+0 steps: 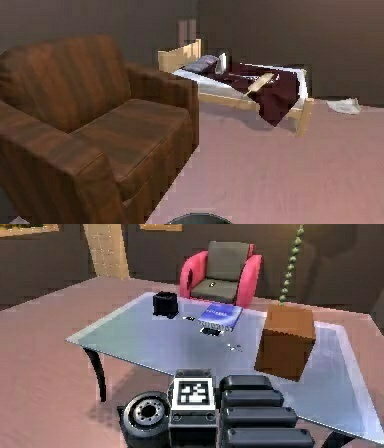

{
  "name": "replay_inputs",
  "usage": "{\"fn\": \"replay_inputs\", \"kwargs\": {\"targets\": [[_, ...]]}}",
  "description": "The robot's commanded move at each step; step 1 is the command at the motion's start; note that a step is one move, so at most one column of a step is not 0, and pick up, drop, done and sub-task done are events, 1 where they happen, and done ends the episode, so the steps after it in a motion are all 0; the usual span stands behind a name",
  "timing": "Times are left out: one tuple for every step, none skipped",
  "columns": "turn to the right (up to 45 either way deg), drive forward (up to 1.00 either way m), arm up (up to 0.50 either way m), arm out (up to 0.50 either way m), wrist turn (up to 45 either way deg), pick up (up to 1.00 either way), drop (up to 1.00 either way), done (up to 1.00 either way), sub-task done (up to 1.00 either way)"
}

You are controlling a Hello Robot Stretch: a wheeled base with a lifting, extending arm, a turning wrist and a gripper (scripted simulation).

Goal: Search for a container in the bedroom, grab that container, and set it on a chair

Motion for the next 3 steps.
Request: {"fn": "replay_inputs", "kwargs": {"targets": [[45.0, 0.00, 0.00, 0.00, 0.0, 0.00, 0.00, 0.00, 0.00], [45.0, 0.00, 0.00, 0.00, 0.0, 0.00, 0.00, 0.00, 0.00], [12.0, 0.00, 0.00, 0.00, 0.0, 0.00, 0.00, 0.00, 0.00]]}}
